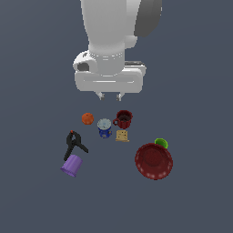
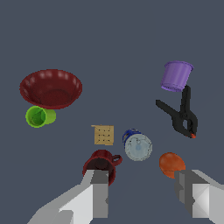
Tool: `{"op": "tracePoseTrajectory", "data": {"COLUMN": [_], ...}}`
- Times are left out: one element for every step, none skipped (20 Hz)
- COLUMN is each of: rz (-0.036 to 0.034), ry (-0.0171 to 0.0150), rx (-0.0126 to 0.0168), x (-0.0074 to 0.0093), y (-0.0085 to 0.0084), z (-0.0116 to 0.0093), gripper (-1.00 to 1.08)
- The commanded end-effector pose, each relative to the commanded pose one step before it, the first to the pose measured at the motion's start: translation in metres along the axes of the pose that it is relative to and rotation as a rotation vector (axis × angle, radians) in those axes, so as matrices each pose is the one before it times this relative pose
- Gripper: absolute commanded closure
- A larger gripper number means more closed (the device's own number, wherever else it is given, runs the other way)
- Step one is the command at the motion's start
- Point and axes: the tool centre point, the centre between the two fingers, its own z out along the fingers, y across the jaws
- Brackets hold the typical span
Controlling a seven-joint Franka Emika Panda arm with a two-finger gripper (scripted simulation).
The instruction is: Pick up a designated object from a clutter of objects.
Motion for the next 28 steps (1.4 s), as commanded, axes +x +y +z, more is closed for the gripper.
{"op": "tracePoseTrajectory", "data": {"rz": [0.00207, 0.00211, 0.00381, 0.00545, 0.00684, 0.00801, 0.00936, 0.01086, 0.01244, 0.01389, 0.01542, 0.017, 0.0186, 0.0202, 0.02183, 0.02348, 0.02516, 0.02686, 0.02859, 0.03033, 0.03136, 0.03156, 0.03175, 0.03196, 0.03214, 0.03235, 0.03253, 0.03274], "ry": [0.00032, -0.00064, -0.00092, -0.00117, -0.00147, -0.00187, -0.00233, -0.0027, -0.0031, -0.00355, -0.00402, -0.00452, -0.00506, -0.00562, -0.00621, -0.00684, -0.0075, -0.0082, -0.00893, -0.00969, -0.01024, -0.01051, -0.01077, -0.01102, -0.01124, -0.01147, -0.01167, -0.01186], "rx": [0.00116, 0.00092, 0.00166, 0.00238, 0.00297, 0.00346, 0.00401, 0.00461, 0.00524, 0.00579, 0.00635, 0.0069, 0.00744, 0.00794, 0.00841, 0.00886, 0.00926, 0.00963, 0.00996, 0.01022, 0.01021, 0.00989, 0.00956, 0.00924, 0.00889, 0.00855, 0.00819, 0.00784], "x": [0.00017, 0.00028, 0.00051, 0.0007, 0.00087, 0.00103, 0.00119, 0.00135, 0.00152, 0.00166, 0.0018, 0.00193, 0.00204, 0.00214, 0.00222, 0.00229, 0.00234, 0.00237, 0.00238, 0.00237, 0.00229, 0.00215, 0.00201, 0.00188, 0.00174, 0.00163, 0.00151, 0.0014], "y": [0.00005, -0.00044, -0.00059, -0.00071, -0.00087, -0.00113, -0.00136, -0.00157, -0.00175, -0.00198, -0.00221, -0.00242, -0.00264, -0.00287, -0.00309, -0.00331, -0.00353, -0.00373, -0.00393, -0.00413, -0.0042, -0.00416, -0.0041, -0.00403, -0.00397, -0.00389, -0.00381, -0.00372], "z": [-0.00009, 0.00053, 0.00079, 0.00103, 0.00128, 0.00159, 0.00193, 0.00222, 0.00253, 0.00286, 0.00319, 0.00354, 0.0039, 0.00427, 0.00465, 0.00504, 0.00545, 0.00586, 0.00629, 0.00674, 0.00703, 0.00713, 0.00723, 0.00733, 0.00742, 0.00752, 0.00761, 0.0077], "gripper": [-0.2, -0.2, -0.2, -0.2, -0.2, -0.2, -0.2, -0.2, -0.2, -0.2, -0.2, -0.2, -0.2, -0.2, -0.2, -0.2, -0.2, -0.2, -0.2, -0.2, -0.2, -0.2, -0.2, -0.2, -0.2, -0.2, -0.2, -0.2]}}
